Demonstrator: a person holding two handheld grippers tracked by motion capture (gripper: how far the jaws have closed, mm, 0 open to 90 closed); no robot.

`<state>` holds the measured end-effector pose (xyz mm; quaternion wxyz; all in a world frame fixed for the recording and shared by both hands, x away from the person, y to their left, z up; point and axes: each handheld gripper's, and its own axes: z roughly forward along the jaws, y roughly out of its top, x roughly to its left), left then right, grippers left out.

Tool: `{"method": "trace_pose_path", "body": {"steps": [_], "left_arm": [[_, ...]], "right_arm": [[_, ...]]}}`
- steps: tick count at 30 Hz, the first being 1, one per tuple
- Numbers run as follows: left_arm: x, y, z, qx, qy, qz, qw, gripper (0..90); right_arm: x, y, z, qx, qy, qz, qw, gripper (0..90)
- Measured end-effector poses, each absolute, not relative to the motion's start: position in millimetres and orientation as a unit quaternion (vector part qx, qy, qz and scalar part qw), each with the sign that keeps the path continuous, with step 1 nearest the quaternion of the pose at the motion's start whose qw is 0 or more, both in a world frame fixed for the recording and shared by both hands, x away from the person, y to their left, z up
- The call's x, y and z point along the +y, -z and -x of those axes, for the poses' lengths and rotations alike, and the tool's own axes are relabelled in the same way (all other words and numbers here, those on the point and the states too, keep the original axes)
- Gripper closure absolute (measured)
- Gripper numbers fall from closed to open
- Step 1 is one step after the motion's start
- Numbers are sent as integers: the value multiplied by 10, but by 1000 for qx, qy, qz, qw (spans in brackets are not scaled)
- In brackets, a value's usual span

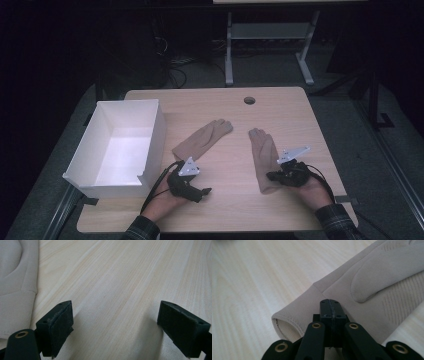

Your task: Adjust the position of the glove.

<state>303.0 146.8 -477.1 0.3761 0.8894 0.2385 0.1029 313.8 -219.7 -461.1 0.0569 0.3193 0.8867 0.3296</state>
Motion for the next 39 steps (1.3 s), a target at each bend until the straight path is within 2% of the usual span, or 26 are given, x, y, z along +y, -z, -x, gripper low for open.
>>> {"method": "trace_pose_path", "body": {"steps": [23, 27, 32, 39], "left_arm": [[1459, 4774, -3021, 240, -102, -888, 378, 127], [1459, 4774, -3021, 240, -103, -888, 377, 127], [1457, 4774, -3020, 241, -102, -888, 378, 127], [1457, 4773, -3021, 240, -104, -888, 377, 127]], "right_arm": [[-2081, 4593, -2756, 902, -328, -278, 36, 896], [-2082, 4574, -2760, 902, -333, -274, 38, 870], [-2139, 4490, -2771, 894, -348, -277, 53, 820], [-2355, 4500, -2889, 875, -356, -319, 73, 643]]}}
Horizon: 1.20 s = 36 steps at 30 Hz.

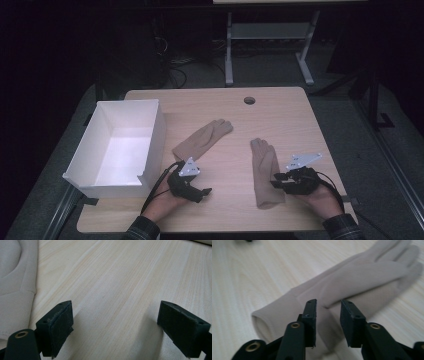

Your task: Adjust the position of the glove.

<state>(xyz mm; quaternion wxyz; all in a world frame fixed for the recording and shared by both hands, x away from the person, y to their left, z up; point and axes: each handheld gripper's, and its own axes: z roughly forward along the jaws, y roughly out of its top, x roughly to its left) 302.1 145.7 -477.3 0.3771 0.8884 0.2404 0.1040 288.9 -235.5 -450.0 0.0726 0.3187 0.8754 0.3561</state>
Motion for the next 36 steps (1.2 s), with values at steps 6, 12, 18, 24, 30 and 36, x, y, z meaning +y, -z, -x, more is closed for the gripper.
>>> {"method": "trace_pose_path", "body": {"steps": [6, 12, 18, 24, 30, 36], "left_arm": [[1456, 4774, -3021, 241, -104, -888, 378, 127], [1452, 4776, -3017, 244, -102, -886, 380, 127], [1452, 4777, -3017, 244, -102, -886, 380, 127], [1452, 4777, -3017, 244, -102, -886, 380, 127], [1452, 4777, -3017, 244, -102, -886, 380, 127], [1450, 4777, -3020, 244, -103, -886, 380, 127]], "right_arm": [[-2535, 4540, -2981, 861, -358, -352, 86, 519], [-2714, 4629, -3077, 845, -363, -378, 104, 368], [-2824, 4698, -3146, 827, -375, -401, 117, 247], [-2889, 4776, -3199, 822, -357, -422, 139, 181], [-2899, 4801, -3216, 818, -354, -425, 154, 141], [-2913, 4825, -3201, 817, -358, -421, 163, 127]]}}
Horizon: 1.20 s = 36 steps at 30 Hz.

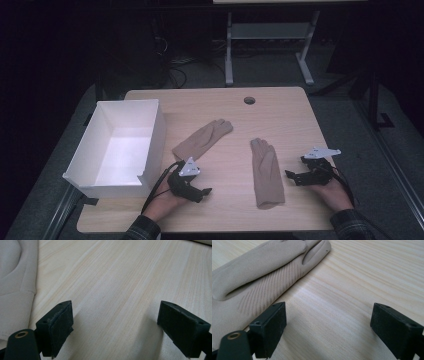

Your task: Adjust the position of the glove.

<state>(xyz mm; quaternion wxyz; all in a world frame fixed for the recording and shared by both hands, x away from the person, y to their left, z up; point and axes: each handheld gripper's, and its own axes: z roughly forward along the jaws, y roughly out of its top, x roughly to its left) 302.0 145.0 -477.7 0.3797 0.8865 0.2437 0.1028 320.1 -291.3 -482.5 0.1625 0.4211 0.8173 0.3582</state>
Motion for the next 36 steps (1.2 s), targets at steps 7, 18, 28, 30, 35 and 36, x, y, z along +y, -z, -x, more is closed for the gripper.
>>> {"method": "trace_pose_path", "body": {"steps": [7, 18, 28, 30, 35, 36], "left_arm": [[1392, 4703, -3063, 256, -114, -888, 365, 132], [1340, 4539, -3217, 277, -97, -883, 365, 135], [1279, 4454, -3433, 297, -120, -876, 360, 142], [1287, 4439, -3496, 305, -123, -873, 361, 144], [1308, 4414, -3657, 318, -134, -864, 366, 202], [1311, 4408, -3686, 319, -135, -864, 366, 222]], "right_arm": [[-2911, 4827, -3196, 818, -358, -421, 161, 115], [-2906, 4828, -3177, 819, -358, -419, 159, 105], [-2903, 4828, -3176, 819, -357, -419, 160, 102], [-2903, 4828, -3176, 819, -357, -419, 160, 102], [-2903, 4828, -3176, 819, -357, -419, 160, 101], [-2903, 4828, -3177, 819, -357, -419, 160, 101]]}}
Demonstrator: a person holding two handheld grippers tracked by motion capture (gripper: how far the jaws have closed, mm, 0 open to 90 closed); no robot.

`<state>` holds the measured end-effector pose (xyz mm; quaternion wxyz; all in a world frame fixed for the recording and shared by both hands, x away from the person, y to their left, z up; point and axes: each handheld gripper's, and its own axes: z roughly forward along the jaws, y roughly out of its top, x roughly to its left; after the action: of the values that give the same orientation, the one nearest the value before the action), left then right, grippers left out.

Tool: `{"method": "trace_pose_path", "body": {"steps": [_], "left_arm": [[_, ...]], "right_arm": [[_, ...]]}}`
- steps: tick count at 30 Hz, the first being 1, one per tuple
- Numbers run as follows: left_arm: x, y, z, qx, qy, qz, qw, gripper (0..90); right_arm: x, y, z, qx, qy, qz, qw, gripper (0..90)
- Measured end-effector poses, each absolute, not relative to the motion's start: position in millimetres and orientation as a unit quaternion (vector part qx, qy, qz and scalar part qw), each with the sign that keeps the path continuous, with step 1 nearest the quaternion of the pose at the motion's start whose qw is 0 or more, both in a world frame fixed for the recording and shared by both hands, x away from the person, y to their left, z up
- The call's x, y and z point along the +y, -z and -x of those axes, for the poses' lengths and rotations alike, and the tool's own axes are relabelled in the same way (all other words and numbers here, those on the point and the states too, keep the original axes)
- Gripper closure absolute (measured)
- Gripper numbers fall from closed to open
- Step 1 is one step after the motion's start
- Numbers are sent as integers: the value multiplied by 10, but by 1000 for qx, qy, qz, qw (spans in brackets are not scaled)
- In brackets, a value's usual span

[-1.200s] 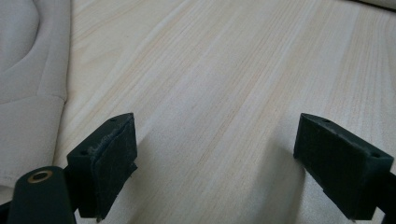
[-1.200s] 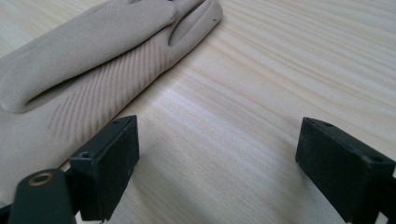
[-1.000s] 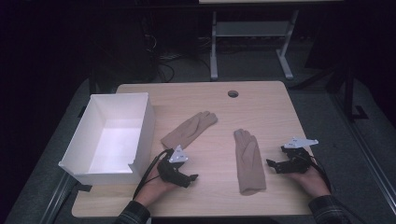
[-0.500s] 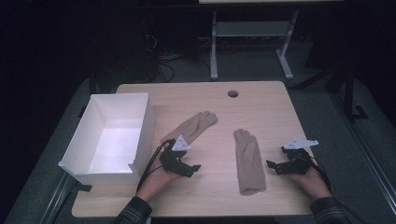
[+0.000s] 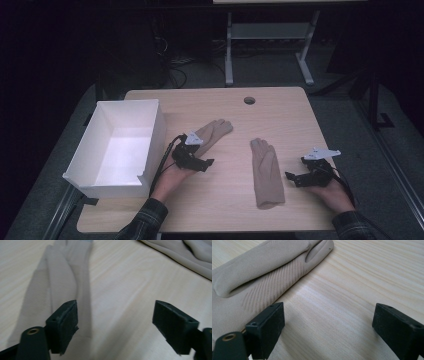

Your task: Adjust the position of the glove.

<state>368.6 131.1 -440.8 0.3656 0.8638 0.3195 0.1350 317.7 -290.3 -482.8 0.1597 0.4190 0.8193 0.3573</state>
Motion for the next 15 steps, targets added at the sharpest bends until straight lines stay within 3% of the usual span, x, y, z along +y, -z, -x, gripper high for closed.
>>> {"method": "trace_pose_path", "body": {"steps": [3, 5, 10, 11, 15], "left_arm": [[1314, 4403, -3729, 320, -143, -859, 374, 275], [1330, 4415, -3789, 327, -154, -852, 380, 387], [1344, 4409, -3906, 334, -157, -852, 370, 513], [1349, 4415, -3927, 339, -162, -848, 373, 594], [1387, 4429, -4045, 361, -164, -842, 366, 763]], "right_arm": [[-2902, 4828, -3177, 819, -357, -419, 160, 101], [-2901, 4828, -3177, 819, -357, -420, 160, 101], [-2899, 4828, -3177, 819, -357, -419, 159, 101], [-2898, 4828, -3177, 819, -358, -420, 159, 101], [-2899, 4828, -3177, 819, -358, -419, 159, 101]]}}
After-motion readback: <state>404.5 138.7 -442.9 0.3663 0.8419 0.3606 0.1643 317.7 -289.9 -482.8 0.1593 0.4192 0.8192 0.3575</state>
